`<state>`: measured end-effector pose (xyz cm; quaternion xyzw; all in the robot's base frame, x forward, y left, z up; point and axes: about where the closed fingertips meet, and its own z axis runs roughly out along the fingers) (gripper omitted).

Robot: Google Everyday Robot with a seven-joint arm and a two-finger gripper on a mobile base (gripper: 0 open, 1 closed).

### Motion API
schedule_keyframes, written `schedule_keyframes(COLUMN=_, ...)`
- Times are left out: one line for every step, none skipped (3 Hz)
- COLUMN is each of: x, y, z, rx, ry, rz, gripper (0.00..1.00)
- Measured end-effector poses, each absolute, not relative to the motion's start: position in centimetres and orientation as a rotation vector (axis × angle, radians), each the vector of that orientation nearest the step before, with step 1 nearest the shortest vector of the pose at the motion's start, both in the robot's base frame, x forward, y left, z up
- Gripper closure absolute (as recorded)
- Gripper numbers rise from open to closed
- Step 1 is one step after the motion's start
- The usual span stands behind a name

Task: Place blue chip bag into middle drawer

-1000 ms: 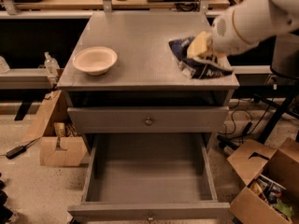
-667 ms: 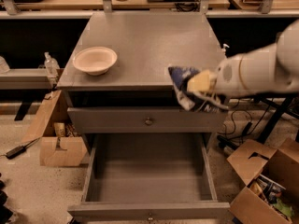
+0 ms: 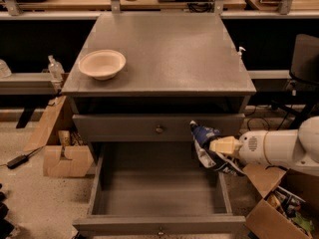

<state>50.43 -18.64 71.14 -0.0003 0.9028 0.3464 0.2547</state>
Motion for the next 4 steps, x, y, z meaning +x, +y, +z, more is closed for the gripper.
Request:
schedule_keyframes(x=51.6, y=-19.8, z=66.1, rx=0.062, ry=2.466, rz=1.008, gripper=1.00)
schedule_keyframes(x=53.5, y=-19.4, z=61.5, rx=0.087, ry=2.504, rz=1.051, gripper=1.00)
schedule_keyframes(x=55.2, y=-17.3, z=56.9, rx=0.077, ry=2.561, rz=1.092, gripper=1.00)
schedule_keyframes(x=54.8, y=-16.7, z=53.5, rx=0.073, ry=2.664, rz=1.075, gripper=1.00)
